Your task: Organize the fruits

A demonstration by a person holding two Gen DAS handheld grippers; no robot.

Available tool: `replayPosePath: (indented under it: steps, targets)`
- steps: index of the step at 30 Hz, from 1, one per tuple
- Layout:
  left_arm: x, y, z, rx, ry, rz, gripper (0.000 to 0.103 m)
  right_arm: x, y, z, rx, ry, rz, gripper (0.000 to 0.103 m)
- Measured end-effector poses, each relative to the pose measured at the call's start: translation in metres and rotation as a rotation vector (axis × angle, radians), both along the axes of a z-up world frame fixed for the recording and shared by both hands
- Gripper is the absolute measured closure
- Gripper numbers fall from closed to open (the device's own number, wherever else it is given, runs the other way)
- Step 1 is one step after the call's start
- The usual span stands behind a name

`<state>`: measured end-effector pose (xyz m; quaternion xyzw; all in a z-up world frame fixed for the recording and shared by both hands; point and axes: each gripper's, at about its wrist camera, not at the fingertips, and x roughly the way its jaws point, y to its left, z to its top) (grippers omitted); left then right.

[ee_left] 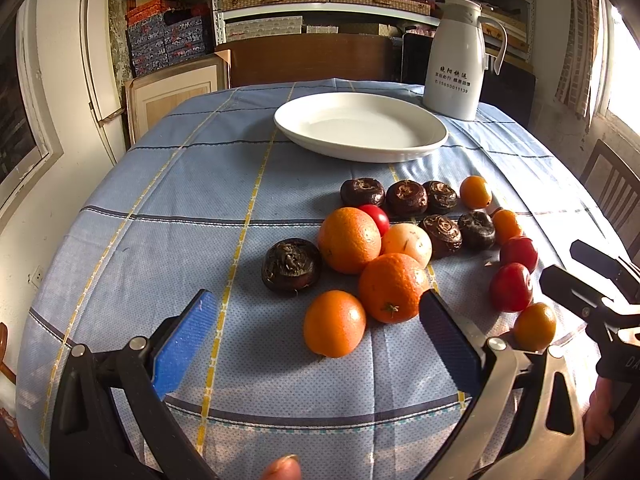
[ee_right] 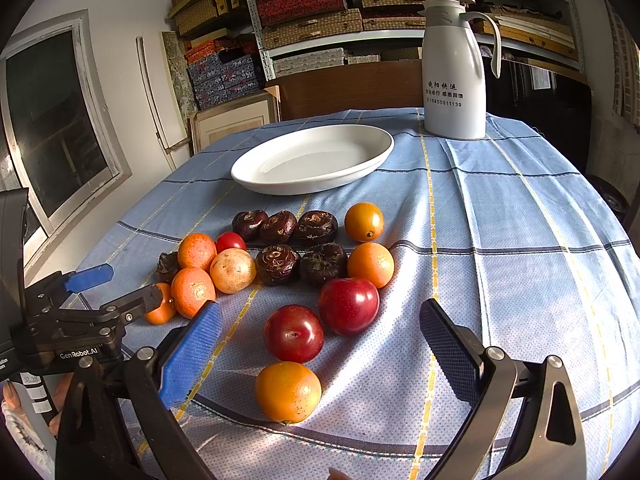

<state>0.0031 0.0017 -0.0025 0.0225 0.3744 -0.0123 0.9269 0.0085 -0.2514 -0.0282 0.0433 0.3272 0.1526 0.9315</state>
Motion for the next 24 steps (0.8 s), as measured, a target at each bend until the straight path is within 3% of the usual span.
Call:
replayPosePath:
  steps: [24]
  targets:
    - [0.0008, 0.0022, -0.0011, -0.002, 0.003, -0.002, 0.004, 0.0009, -0.0004, -0.0007, 0.003, 0.003, 0.0, 0.003]
